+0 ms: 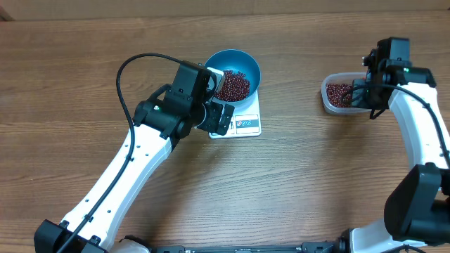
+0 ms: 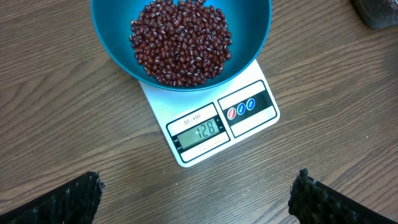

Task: Scoop item into bowl and weigh 150g on scale
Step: 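Dip the scoop into the red beans with the right gripper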

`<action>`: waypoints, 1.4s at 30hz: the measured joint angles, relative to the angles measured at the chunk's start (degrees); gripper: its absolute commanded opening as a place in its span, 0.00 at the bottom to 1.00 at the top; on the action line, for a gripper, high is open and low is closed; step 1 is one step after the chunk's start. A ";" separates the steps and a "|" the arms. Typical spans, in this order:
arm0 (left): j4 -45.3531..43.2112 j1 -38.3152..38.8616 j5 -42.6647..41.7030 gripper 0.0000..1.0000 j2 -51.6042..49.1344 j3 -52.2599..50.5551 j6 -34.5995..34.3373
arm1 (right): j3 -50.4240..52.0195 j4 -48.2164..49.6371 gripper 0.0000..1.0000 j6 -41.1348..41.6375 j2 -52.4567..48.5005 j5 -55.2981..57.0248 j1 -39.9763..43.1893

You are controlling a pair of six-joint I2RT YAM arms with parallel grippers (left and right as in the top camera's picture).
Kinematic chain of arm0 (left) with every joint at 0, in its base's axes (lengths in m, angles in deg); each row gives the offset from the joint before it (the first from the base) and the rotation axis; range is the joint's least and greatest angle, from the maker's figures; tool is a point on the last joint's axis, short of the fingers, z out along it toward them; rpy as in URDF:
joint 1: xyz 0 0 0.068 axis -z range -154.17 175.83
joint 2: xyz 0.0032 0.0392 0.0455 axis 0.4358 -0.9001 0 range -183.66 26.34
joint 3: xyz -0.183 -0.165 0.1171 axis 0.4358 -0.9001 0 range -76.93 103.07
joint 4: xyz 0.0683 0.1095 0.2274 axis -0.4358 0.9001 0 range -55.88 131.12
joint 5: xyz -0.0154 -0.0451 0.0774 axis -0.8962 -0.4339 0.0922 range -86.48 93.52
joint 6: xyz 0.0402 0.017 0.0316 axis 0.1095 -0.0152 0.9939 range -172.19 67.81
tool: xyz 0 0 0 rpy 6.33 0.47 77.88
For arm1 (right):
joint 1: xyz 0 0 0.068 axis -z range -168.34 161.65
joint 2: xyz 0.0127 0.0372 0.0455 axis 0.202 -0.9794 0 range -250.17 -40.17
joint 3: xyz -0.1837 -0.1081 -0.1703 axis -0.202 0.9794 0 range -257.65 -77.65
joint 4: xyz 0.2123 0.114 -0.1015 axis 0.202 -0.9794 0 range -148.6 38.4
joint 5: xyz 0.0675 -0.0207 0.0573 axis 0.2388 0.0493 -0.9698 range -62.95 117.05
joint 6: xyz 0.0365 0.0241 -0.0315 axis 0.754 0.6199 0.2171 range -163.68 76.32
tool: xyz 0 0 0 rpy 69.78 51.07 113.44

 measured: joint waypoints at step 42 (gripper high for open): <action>0.02 0.00 0.00 0.99 0.00 0.00 -0.02 | 1.44 1.51 0.04 -0.13 -4.59 -18.43 -1.64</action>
